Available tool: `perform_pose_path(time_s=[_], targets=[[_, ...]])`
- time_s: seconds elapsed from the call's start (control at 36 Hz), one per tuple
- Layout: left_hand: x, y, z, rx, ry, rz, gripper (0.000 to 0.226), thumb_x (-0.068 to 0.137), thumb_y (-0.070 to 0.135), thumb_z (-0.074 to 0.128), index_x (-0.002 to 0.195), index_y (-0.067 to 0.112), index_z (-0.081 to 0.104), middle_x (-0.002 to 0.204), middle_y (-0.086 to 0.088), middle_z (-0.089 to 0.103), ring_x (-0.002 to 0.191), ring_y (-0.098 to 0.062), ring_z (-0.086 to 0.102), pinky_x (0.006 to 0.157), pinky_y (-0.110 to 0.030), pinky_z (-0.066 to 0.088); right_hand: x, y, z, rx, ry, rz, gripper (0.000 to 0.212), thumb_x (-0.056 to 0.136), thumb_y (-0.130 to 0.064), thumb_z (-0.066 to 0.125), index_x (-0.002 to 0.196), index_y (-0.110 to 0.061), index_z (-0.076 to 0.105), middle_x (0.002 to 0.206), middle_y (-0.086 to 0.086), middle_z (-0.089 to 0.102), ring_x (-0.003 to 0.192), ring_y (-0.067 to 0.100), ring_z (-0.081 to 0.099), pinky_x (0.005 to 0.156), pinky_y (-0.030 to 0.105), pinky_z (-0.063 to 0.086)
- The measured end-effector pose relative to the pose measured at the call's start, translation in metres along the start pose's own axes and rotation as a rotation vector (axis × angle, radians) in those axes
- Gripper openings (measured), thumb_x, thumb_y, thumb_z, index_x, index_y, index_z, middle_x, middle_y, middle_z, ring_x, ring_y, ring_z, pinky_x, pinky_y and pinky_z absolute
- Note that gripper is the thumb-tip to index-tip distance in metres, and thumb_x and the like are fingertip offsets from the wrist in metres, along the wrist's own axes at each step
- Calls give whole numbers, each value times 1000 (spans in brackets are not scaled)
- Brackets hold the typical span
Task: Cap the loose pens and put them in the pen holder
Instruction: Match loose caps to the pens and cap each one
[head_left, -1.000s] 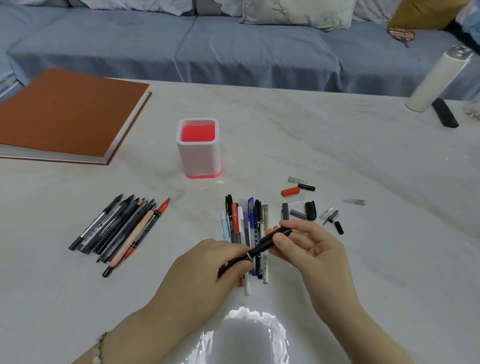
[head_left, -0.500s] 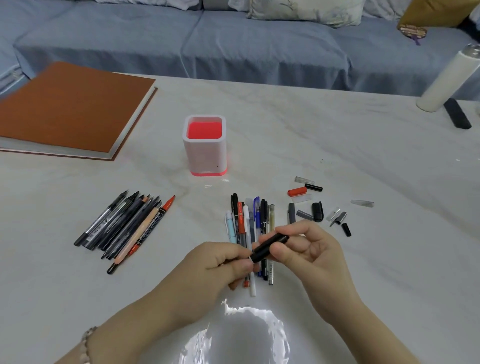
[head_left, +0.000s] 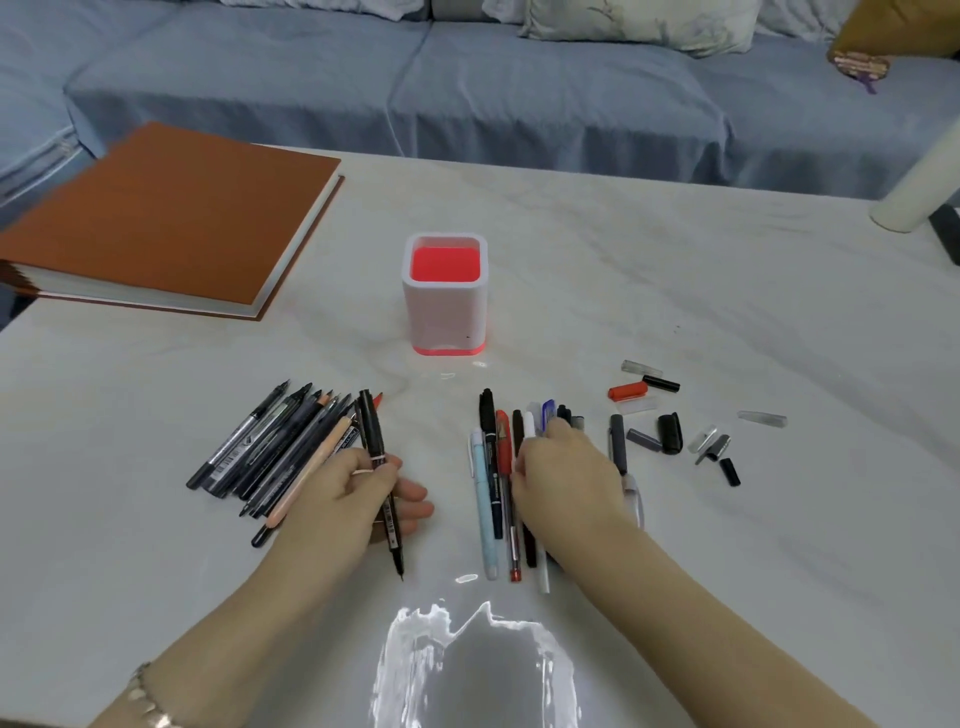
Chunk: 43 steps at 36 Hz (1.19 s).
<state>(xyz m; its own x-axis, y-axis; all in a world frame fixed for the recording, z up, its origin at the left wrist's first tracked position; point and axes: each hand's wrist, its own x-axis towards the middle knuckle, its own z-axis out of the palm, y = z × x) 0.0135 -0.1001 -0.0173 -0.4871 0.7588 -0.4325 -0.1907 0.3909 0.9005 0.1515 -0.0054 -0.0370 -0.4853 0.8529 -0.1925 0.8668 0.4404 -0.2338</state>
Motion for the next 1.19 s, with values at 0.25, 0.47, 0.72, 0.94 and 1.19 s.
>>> perform_pose_path(time_s=[0.25, 0.47, 0.72, 0.94, 1.19], targets=[[3, -6, -3, -103, 19, 6, 11, 93, 7, 45, 93, 4, 56, 73, -10, 67, 58, -13, 69, 54, -19, 56, -3, -10, 10, 26, 27, -78, 24, 93, -26, 41, 104, -11, 55, 111, 5, 50, 99, 21, 51, 71, 28, 37], [4, -15, -2, -111, 40, -38, 12, 94, 8, 44, 91, 6, 56, 74, -11, 66, 58, -12, 69, 57, -22, 57, -6, -19, 12, 3, -55, 9, 25, 92, -28, 43, 103, -8, 55, 110, 8, 51, 100, 25, 54, 71, 29, 37], [14, -15, 9, -316, 49, -154, 25, 91, 3, 46, 69, 13, 38, 59, -4, 43, 54, -16, 51, 57, -27, 49, -5, -9, 5, 358, -51, 104, 23, 87, -25, 49, 80, -5, 56, 73, 7, 52, 65, 19, 47, 59, 27, 39], [-2, 9, 41, -569, -82, -11, 28, 81, -1, 58, 67, 11, 38, 85, -16, 71, 84, -25, 71, 65, -29, 59, -40, 3, -31, 834, -42, -65, 9, 88, -15, 56, 82, -15, 63, 54, -8, 55, 44, -2, 51, 44, 7, 37], [-16, 17, 61, -581, 99, 100, 42, 80, -9, 59, 67, 16, 28, 65, -16, 64, 65, -19, 71, 55, -22, 56, -58, 13, -24, 409, 154, -150, 30, 94, -21, 42, 70, -10, 57, 55, -3, 48, 57, 17, 45, 63, 25, 37]])
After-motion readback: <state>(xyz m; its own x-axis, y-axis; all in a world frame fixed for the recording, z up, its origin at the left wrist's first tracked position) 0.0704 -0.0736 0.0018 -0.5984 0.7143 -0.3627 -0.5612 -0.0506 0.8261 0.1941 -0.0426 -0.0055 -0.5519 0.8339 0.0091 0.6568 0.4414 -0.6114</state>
